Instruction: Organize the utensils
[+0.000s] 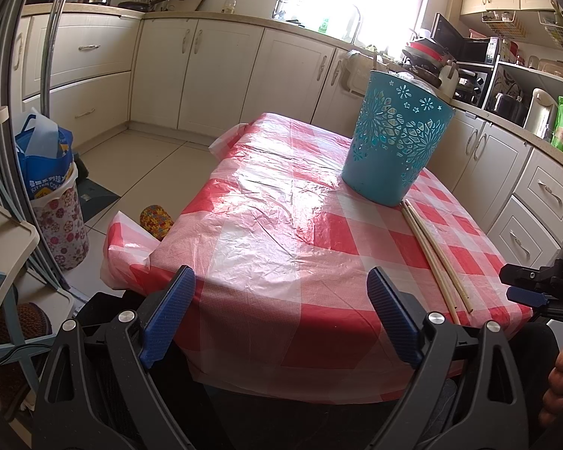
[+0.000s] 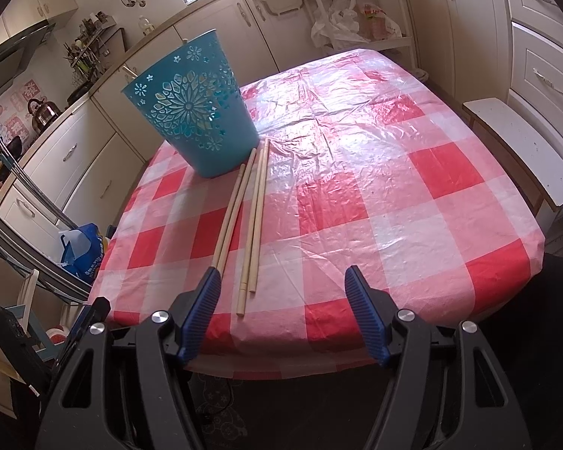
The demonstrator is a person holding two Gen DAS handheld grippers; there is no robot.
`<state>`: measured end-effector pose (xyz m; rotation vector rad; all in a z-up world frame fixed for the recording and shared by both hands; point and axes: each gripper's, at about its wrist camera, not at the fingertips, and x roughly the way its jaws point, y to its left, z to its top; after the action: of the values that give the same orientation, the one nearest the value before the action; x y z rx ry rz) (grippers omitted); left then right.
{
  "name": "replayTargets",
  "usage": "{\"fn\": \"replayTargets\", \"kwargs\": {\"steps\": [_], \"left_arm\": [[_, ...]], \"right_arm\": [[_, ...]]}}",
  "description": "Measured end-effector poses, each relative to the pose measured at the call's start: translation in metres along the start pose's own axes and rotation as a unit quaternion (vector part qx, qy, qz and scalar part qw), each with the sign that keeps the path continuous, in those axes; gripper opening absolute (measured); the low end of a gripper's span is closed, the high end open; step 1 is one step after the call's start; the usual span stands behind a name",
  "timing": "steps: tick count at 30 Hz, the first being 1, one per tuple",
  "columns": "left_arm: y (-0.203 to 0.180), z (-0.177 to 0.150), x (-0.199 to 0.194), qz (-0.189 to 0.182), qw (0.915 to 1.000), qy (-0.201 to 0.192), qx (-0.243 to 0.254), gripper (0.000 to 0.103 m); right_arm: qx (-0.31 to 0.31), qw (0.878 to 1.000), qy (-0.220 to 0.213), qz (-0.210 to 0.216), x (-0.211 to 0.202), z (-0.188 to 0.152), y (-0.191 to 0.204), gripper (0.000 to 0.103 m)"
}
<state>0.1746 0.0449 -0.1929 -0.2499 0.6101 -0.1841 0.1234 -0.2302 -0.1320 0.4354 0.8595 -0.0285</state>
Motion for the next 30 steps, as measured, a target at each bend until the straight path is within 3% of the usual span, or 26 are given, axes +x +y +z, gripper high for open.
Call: {"fn": "replayTargets", "kwargs": {"steps": [30], "left_arm": [[-0.001, 0.0, 0.0, 0.0, 1.0, 0.0, 0.0, 0.089]], "right_arm": [[0.042, 0.999, 0.025, 0.005, 0.008, -0.002, -0.016, 0.066]]}}
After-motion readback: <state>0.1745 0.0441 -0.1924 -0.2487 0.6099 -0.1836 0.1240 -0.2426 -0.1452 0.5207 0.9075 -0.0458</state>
